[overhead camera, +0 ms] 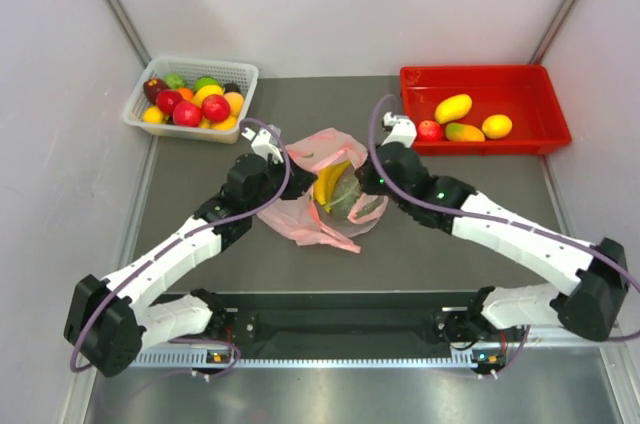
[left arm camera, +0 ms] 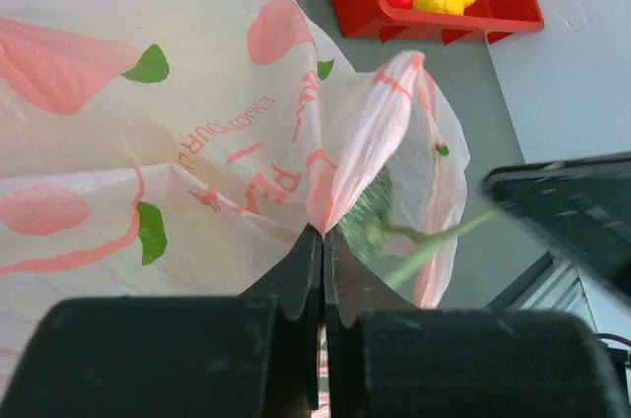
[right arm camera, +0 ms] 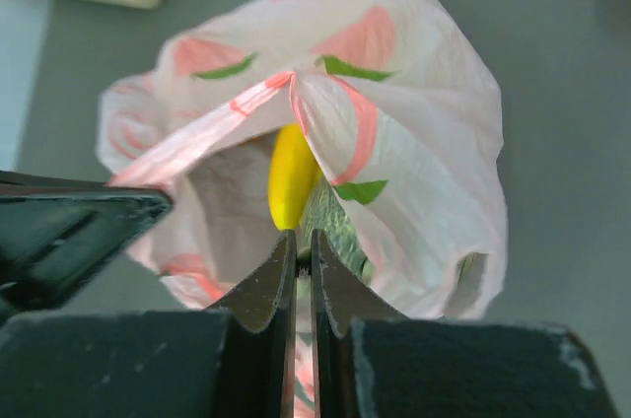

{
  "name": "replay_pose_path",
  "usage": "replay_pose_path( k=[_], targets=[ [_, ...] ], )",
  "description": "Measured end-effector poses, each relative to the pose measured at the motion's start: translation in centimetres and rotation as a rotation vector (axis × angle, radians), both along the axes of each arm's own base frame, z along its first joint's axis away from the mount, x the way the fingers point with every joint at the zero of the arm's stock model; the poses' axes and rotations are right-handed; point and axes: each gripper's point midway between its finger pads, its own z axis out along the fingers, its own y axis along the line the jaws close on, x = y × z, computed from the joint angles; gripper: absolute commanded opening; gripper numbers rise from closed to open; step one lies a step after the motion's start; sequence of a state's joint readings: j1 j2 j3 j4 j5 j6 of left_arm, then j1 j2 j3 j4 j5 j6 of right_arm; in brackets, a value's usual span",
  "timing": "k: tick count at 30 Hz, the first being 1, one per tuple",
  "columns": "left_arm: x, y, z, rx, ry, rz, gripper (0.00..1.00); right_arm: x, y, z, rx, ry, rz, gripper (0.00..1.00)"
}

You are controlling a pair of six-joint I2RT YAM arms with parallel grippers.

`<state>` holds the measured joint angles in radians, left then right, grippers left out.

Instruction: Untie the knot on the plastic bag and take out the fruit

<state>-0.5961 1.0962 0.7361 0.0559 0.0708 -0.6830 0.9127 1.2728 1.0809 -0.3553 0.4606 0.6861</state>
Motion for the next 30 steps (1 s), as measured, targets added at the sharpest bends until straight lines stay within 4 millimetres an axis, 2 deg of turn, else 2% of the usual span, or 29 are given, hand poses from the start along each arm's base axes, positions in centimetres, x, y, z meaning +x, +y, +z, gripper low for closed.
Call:
replay_pose_path(
  k=[3, 7, 17, 20, 23, 26, 30],
  targets=[
    [0.2, -0.1, -0.4, 0.004, 0.008, -0.001, 0.0, 0.4, -0.8, 1.5, 0.061, 0.012, 0.068, 0.0],
    [0.2, -0.3, -0.9, 0.009, 0.024, -0.008, 0.0, 0.4, -0.7, 1.5, 0.122, 0.067, 0.207, 0.0],
    [0.2, -0.6, -1.4, 0.012, 0.034, -0.017, 0.0, -2.7, 3.9, 4.3, 0.329, 0.116, 0.627, 0.0],
    [0.2, -0.6, -1.4, 0.012, 0.034, -0.017, 0.0, -3.2, 4.9, 6.1, 0.368, 0.113, 0.723, 0.0],
    [0.2, -0.6, -1.4, 0.013, 0.033, -0.016, 0.0, -3.9, 5.2, 8.9, 0.405, 0.074, 0.81, 0.0],
    [0.3, -0.5, -1.4, 0.016, 0.031, -0.015, 0.0, -4.3, 5.0, 11.7, 0.434, 0.02, 0.875, 0.0],
    [0.3, -0.5, -1.4, 0.018, 0.03, -0.014, 0.0, -4.7, 3.9, 14.3, 0.46, -0.029, 0.914, 0.0]
  ],
)
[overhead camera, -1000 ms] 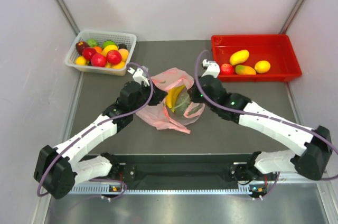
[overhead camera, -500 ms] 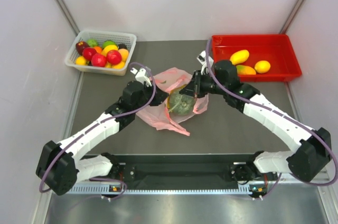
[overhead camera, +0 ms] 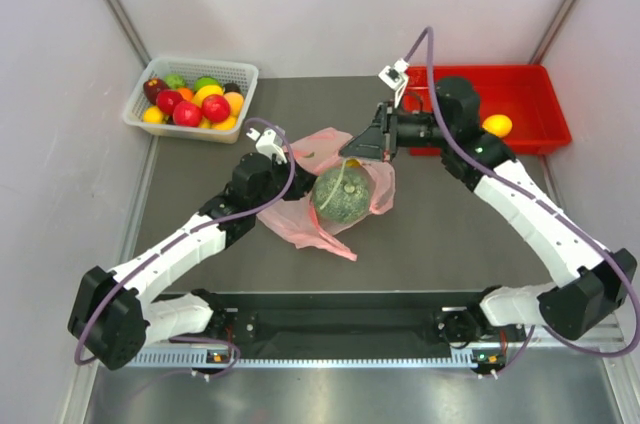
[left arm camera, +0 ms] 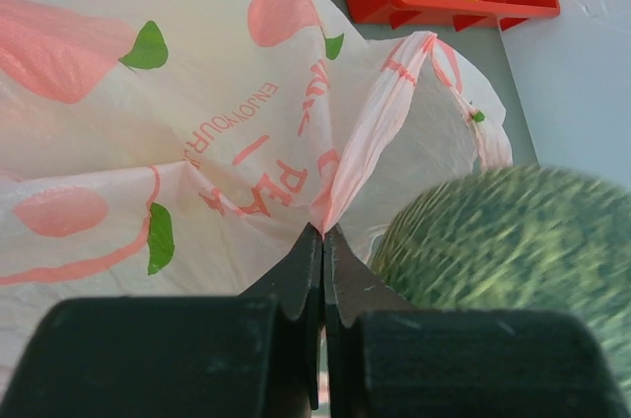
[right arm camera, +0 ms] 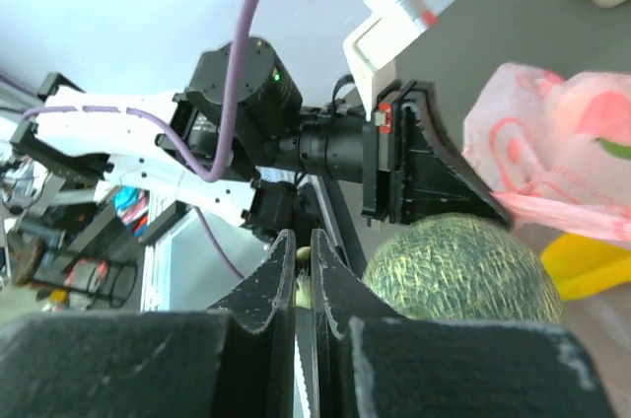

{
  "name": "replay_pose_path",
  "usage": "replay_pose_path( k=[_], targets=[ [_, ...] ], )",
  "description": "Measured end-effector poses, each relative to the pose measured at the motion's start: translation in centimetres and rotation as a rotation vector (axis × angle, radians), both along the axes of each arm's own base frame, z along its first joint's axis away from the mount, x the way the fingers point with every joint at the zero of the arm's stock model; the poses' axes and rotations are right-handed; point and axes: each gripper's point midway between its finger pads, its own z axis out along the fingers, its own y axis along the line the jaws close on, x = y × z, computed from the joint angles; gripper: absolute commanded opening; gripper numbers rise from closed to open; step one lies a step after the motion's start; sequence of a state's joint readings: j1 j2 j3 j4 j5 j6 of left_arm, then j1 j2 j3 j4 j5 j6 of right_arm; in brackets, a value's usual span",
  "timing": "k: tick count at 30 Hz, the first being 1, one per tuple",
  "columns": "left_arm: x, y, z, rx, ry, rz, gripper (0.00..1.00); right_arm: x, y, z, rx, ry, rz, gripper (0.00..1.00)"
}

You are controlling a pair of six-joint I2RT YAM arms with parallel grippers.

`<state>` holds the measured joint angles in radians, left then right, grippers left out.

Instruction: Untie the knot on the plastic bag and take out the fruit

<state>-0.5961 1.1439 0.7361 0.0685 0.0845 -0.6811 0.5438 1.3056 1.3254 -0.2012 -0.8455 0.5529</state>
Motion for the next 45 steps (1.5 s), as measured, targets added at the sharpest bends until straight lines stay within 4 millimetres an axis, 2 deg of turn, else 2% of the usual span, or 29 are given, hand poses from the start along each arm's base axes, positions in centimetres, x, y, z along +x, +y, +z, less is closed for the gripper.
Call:
replay_pose_path(
  k=[4, 10, 14, 17, 19, 21, 26, 29, 35, 39, 41, 42, 43, 44, 45],
  targets=[
    [0.0, 0.0, 0.0, 0.0, 0.0, 0.0, 0.0, 1.6, -2.9, 2.7, 0.043, -0.037, -0.085, 0.0],
    [0.0, 0.0, 0.0, 0.001, 0.0, -0.001, 0.0, 7.4, -10.5, 7.1, 0.129, -0.092, -0.384, 0.0],
    [0.0, 0.0, 0.0, 0.002, -0.001, -0.002, 0.0, 11.4, -15.0, 8.4, 0.129, -0.125, -0.595, 0.0],
    [0.0, 0.0, -0.1, 0.004, 0.001, -0.002, 0.0, 15.0, -17.6, 8.5, 0.113, -0.139, -0.727, 0.0],
    [-0.1, 0.1, -0.2, 0.009, 0.006, -0.003, 0.0, 17.6, -19.2, 7.8, 0.099, -0.131, -0.795, 0.0],
    [-0.2, 0.1, -0.4, 0.016, 0.009, -0.004, 0.0, 21.4, -21.2, 6.3, 0.078, -0.096, -0.872, 0.0],
    [-0.3, 0.1, -0.4, 0.019, 0.009, -0.011, 0.0, 29.4, -24.7, 1.1, 0.027, 0.005, -0.985, 0.0],
    [-0.3, 0.0, -0.4, 0.018, 0.009, -0.016, 0.0, 33.1, -25.7, -2.2, 0.006, 0.055, -1.019, 0.0],
    [-0.6, -0.1, -0.5, 0.018, 0.013, -0.033, 0.0, 38.4, -26.1, -6.9, 0.009, 0.121, -1.032, 0.0],
    [-0.6, -0.2, -0.5, 0.019, 0.012, -0.038, 0.0, 39.9, -26.3, -10.2, -0.002, 0.176, -1.043, 0.0],
    [-0.6, -0.2, -0.5, 0.019, 0.012, -0.038, 0.0, 40.3, -26.4, -11.2, -0.008, 0.191, -1.048, 0.02],
    [-0.7, -0.2, -0.5, 0.019, 0.012, -0.039, 0.0, 40.5, -26.4, -11.6, -0.011, 0.197, -1.051, 0.08],
    [-0.7, -0.2, -0.4, 0.018, 0.012, -0.04, 0.0, 40.7, -26.4, -11.9, -0.014, 0.2, -1.051, 0.22],
    [-0.7, -0.2, -0.4, 0.018, 0.012, -0.04, 0.0, 40.8, -26.4, -12.0, -0.012, 0.206, -1.051, 0.51],
    [-0.7, -0.2, -0.4, 0.018, 0.013, -0.041, 0.0, 40.9, -26.4, -12.2, -0.011, 0.211, -1.05, 0.63]
  ],
)
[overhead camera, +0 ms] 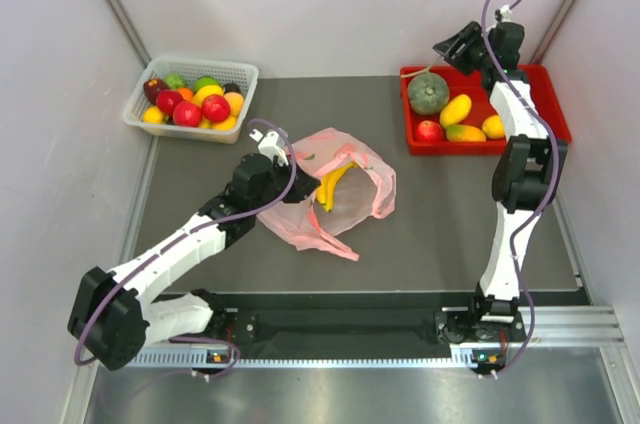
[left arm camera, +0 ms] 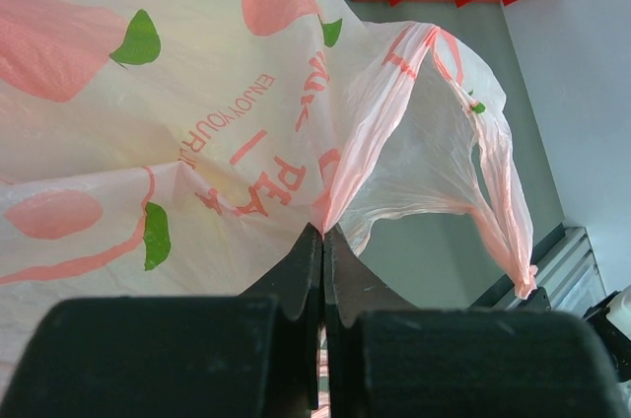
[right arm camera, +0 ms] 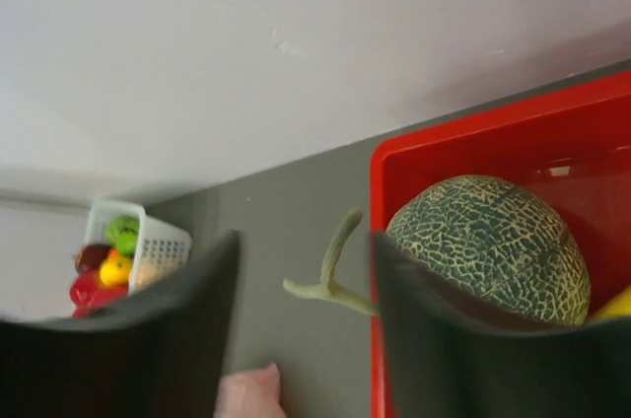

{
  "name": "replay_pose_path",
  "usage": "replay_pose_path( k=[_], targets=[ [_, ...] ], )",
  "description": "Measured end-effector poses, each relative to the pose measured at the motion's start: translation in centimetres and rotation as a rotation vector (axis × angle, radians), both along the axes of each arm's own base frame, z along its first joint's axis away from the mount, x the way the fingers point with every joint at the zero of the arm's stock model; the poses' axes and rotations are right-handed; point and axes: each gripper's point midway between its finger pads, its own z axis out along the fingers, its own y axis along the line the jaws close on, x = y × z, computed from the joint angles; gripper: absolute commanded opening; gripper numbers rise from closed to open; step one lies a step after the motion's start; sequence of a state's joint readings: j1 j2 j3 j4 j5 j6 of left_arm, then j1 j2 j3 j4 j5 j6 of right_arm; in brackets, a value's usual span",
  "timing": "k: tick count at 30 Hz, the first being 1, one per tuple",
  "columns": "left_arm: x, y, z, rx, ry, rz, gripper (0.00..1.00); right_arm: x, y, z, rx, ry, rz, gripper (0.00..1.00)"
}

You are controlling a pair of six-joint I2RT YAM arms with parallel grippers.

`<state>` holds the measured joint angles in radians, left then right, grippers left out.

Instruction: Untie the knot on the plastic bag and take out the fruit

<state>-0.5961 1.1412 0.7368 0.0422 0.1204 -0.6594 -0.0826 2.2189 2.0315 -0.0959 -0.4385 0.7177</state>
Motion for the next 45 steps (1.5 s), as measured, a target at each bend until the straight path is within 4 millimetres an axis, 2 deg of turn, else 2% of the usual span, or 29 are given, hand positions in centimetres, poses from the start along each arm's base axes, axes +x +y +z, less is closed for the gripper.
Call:
replay_pose_path(
  k=[1, 2, 4, 8, 12, 14, 18, 20, 22, 26, 32, 38, 41, 45],
  targets=[
    [0.0, 0.0, 0.0, 0.0, 0.001, -0.001, 0.0, 0.0, 0.1, 0.1, 0.001, -0.001, 0.003, 0.72],
    [0.0, 0.0, 0.0, -0.001, 0.001, -0.002, 0.0, 0.0, 0.1, 0.3, -0.001, -0.007, 0.009, 0.89],
    [-0.1, 0.0, 0.0, -0.001, 0.002, -0.004, 0.0, -0.1, 0.2, 1.1, -0.004, -0.026, 0.015, 0.99],
    [-0.1, 0.0, 0.1, -0.002, -0.001, -0.004, 0.0, -1.5, 0.3, 3.1, -0.03, -0.041, 0.015, 1.0],
    [-0.2, 0.1, 0.5, -0.006, -0.012, -0.004, 0.0, -6.2, 0.8, 7.7, -0.117, -0.079, 0.005, 1.0],
    [-0.3, 0.1, 0.6, -0.006, -0.014, -0.004, 0.0, -10.4, 2.4, 11.0, -0.18, -0.126, 0.013, 0.99],
    [-0.3, 0.2, 0.6, -0.006, -0.014, -0.005, 0.0, -21.0, 8.6, 17.0, -0.239, -0.285, 0.141, 1.0],
    [-0.3, 0.2, 0.6, -0.005, -0.014, -0.005, 0.0, -26.1, 11.3, 18.5, -0.249, -0.355, 0.214, 0.99],
    [-0.3, 0.1, 0.6, -0.002, -0.013, -0.006, 0.0, -29.9, 12.9, 18.6, -0.257, -0.389, 0.268, 0.97],
    [-0.1, 0.1, 0.5, 0.003, -0.009, -0.001, 0.0, -34.7, 15.9, 16.5, -0.279, -0.376, 0.371, 0.94],
    [0.3, 0.6, 0.7, 0.024, -0.011, 0.028, 0.0, -38.0, 20.1, 8.1, -0.367, -0.203, 0.501, 0.9],
    [0.7, 1.2, 0.7, 0.056, -0.011, 0.059, 0.0, -39.5, 23.5, 0.7, -0.479, -0.055, 0.565, 0.91],
    [0.6, 1.5, 0.2, 0.075, 0.0, 0.069, 0.0, -39.4, 25.0, -2.8, -0.514, 0.019, 0.559, 0.92],
    [0.6, 2.1, -0.1, 0.097, 0.009, 0.09, 0.0, -38.7, 25.9, -5.8, -0.531, 0.079, 0.535, 0.92]
  ],
)
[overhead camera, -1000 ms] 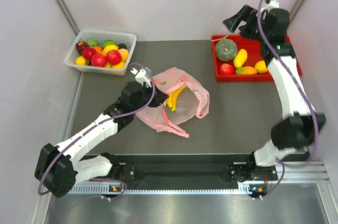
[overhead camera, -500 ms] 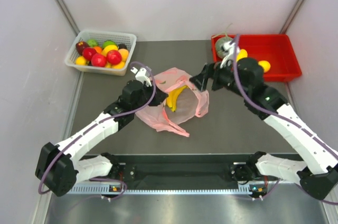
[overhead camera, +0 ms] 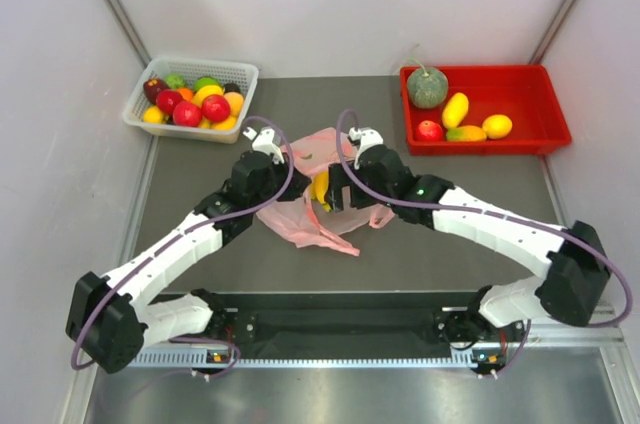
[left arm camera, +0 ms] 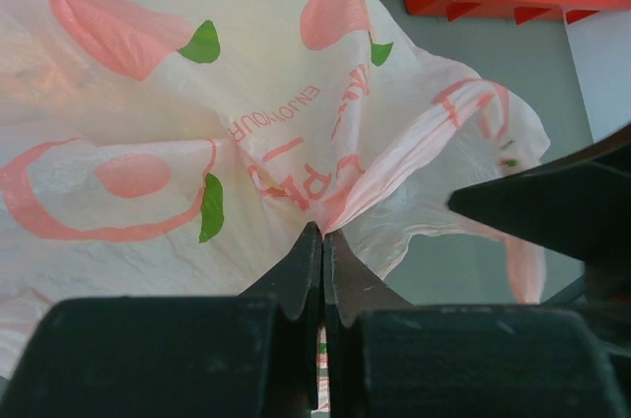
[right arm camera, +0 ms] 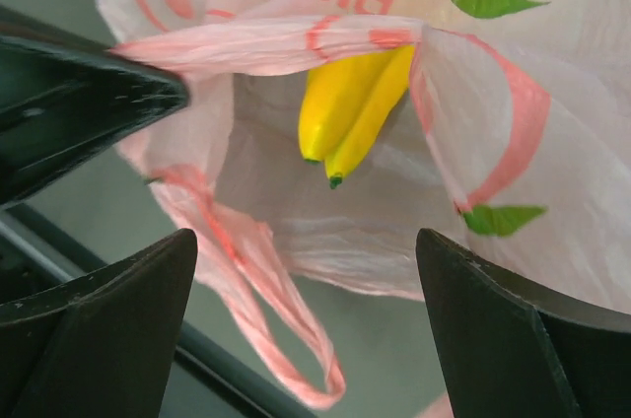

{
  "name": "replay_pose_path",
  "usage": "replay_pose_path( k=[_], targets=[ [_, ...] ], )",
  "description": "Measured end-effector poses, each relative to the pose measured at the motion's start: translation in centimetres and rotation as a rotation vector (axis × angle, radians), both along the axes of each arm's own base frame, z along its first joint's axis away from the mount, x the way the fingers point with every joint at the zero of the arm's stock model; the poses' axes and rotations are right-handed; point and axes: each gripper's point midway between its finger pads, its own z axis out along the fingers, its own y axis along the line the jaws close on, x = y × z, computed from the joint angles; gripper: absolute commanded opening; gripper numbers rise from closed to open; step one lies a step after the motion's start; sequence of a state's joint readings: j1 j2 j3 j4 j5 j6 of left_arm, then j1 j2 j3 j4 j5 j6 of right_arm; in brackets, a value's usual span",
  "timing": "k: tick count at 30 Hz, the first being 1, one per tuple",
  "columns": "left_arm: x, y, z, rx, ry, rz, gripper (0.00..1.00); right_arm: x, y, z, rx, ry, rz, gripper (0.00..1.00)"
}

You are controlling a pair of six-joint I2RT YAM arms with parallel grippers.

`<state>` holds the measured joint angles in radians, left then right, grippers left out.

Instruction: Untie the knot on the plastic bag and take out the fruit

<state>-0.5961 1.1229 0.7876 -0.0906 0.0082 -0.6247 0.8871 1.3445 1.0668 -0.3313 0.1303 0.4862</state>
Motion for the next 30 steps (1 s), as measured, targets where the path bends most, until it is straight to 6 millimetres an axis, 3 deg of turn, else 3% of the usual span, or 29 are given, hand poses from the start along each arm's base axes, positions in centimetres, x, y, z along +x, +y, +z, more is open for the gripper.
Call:
replay_pose_path(
  k=[8, 12, 17, 20, 23, 27, 30],
  targets=[
    [0.2, 0.2, 0.5, 0.001, -0.011, 0.015, 0.0, 1.8, 1.6, -6.2, -0.07, 0.085, -0.064, 0.9],
    [0.2, 0.2, 0.6, 0.0, -0.011, 0.015, 0.0, 2.7, 2.2, -8.8, -0.098, 0.111, -0.1, 0.93],
    [0.1, 0.1, 0.5, -0.005, -0.007, 0.003, 0.0, 4.6, 3.6, -10.6, -0.104, 0.112, -0.147, 0.95],
    [0.1, 0.1, 0.6, -0.009, -0.006, 0.002, 0.0, 5.6, 4.1, -11.1, -0.102, 0.103, -0.177, 0.91],
    [-0.1, -0.1, 0.6, -0.017, -0.002, -0.012, 0.0, 6.6, 4.7, -11.2, -0.102, 0.092, -0.199, 0.77],
    [-0.3, -0.3, 0.6, -0.023, 0.002, -0.024, 0.0, 7.4, 4.8, -11.4, -0.106, 0.084, -0.216, 0.36],
    [-0.4, -0.4, 0.4, -0.026, 0.006, -0.031, 0.0, 7.6, 4.4, -11.5, -0.117, 0.074, -0.223, 0.24]
  ],
)
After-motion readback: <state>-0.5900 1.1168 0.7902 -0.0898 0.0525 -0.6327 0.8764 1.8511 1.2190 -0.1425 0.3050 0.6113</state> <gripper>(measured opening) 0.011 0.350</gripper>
